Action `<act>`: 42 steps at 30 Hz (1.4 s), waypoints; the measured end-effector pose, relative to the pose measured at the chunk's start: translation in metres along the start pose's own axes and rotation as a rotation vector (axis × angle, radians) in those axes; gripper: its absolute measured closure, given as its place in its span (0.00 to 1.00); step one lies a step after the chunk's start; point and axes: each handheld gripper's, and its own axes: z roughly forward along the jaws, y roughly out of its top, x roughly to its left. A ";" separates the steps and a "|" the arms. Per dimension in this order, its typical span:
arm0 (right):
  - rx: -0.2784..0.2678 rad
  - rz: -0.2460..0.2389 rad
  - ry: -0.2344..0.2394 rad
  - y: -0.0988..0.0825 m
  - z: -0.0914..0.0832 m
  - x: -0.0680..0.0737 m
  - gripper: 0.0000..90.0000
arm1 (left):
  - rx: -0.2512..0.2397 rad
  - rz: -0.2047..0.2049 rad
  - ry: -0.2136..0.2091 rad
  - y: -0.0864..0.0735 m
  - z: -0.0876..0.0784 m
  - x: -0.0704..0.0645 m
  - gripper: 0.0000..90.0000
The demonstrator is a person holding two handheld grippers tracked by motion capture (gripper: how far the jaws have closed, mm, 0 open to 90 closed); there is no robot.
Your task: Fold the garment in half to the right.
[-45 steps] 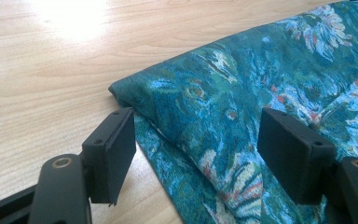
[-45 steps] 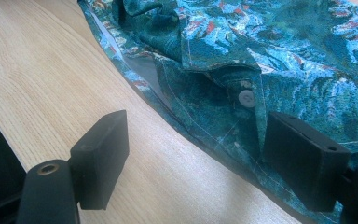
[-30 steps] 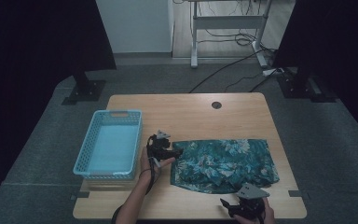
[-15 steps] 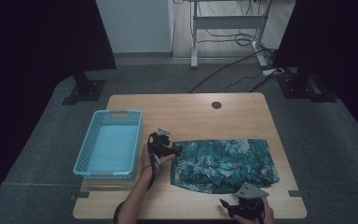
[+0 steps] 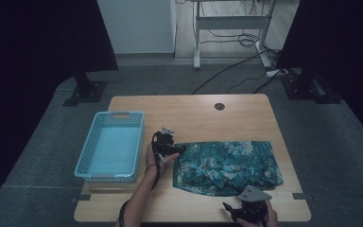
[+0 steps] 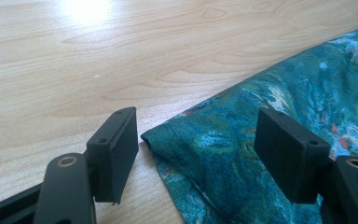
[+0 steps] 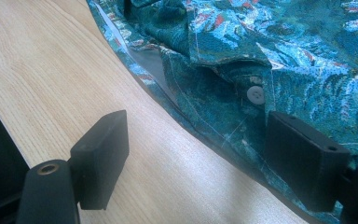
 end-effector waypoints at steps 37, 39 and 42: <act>-0.020 0.008 0.005 0.003 -0.005 0.001 0.25 | -0.008 0.029 0.022 -0.002 0.018 0.005 0.37; -0.020 0.009 0.003 0.003 -0.006 0.001 0.25 | -0.011 0.048 0.025 -0.002 0.021 0.002 0.38; -0.024 0.017 0.004 0.003 -0.006 -0.001 0.25 | -0.023 0.045 0.019 -0.002 0.023 0.001 0.43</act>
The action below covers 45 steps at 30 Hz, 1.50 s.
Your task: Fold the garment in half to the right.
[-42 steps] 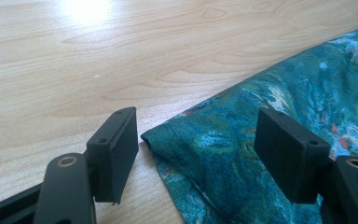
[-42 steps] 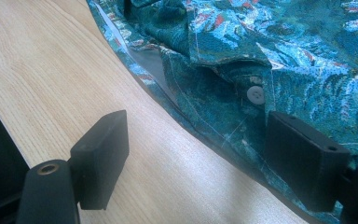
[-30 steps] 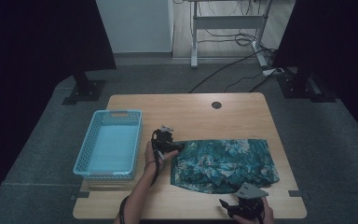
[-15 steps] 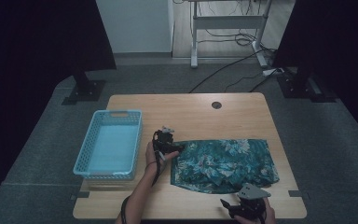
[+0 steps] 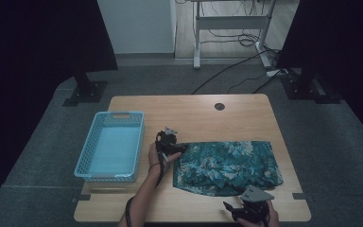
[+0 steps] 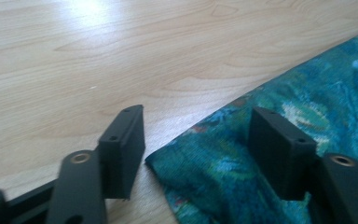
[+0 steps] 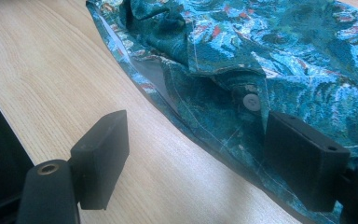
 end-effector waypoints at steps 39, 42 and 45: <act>-0.024 0.031 0.001 0.002 -0.002 -0.001 0.27 | -0.060 0.096 -0.113 0.012 -0.036 -0.022 0.95; -0.038 0.038 0.010 0.004 -0.002 0.001 0.27 | -0.067 0.119 -0.120 0.017 -0.043 -0.029 0.95; -0.048 0.050 0.025 0.007 -0.001 0.002 0.27 | -0.055 0.130 -0.116 0.019 -0.046 -0.033 0.95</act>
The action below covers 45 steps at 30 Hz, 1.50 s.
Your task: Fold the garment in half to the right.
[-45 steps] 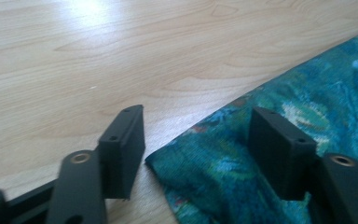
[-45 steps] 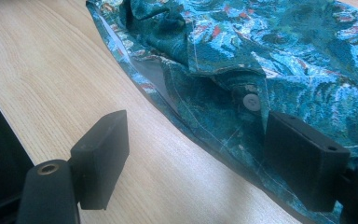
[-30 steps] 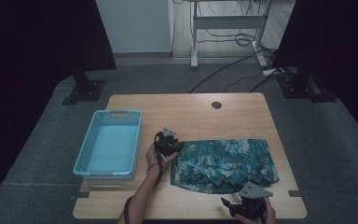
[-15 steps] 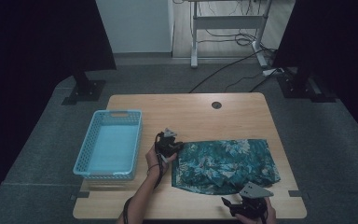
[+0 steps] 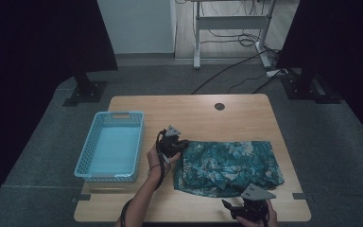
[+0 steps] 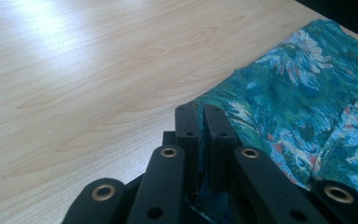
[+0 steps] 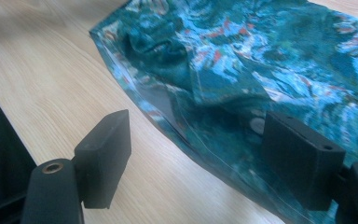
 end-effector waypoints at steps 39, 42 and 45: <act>0.027 -0.100 0.151 0.059 0.079 0.049 0.27 | 0.041 -0.030 0.014 -0.008 0.004 0.005 0.94; 0.032 -0.093 0.152 0.059 0.082 0.049 0.27 | 0.047 -0.028 0.014 -0.008 0.004 0.005 0.94; 0.040 -0.089 0.153 0.058 0.085 0.048 0.27 | 0.050 -0.026 0.014 -0.008 0.004 0.005 0.94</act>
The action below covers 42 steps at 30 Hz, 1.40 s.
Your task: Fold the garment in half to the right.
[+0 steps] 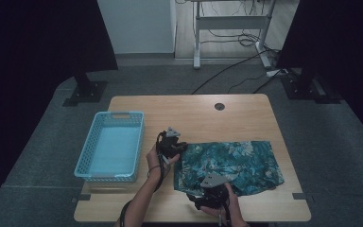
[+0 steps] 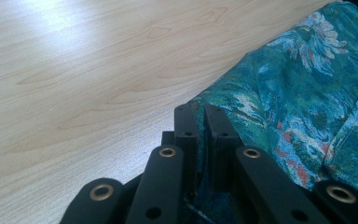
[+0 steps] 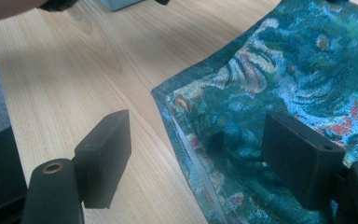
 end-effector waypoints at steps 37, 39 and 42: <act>0.057 -0.009 0.018 0.016 0.035 0.014 0.27 | 0.001 -0.005 -0.013 -0.006 0.001 0.000 0.94; 0.069 -0.002 0.015 0.017 0.039 0.014 0.27 | 0.000 -0.007 -0.014 -0.006 0.001 0.000 0.94; 0.082 0.005 0.007 0.018 0.044 0.016 0.27 | -0.002 -0.009 -0.016 -0.007 0.002 0.000 0.94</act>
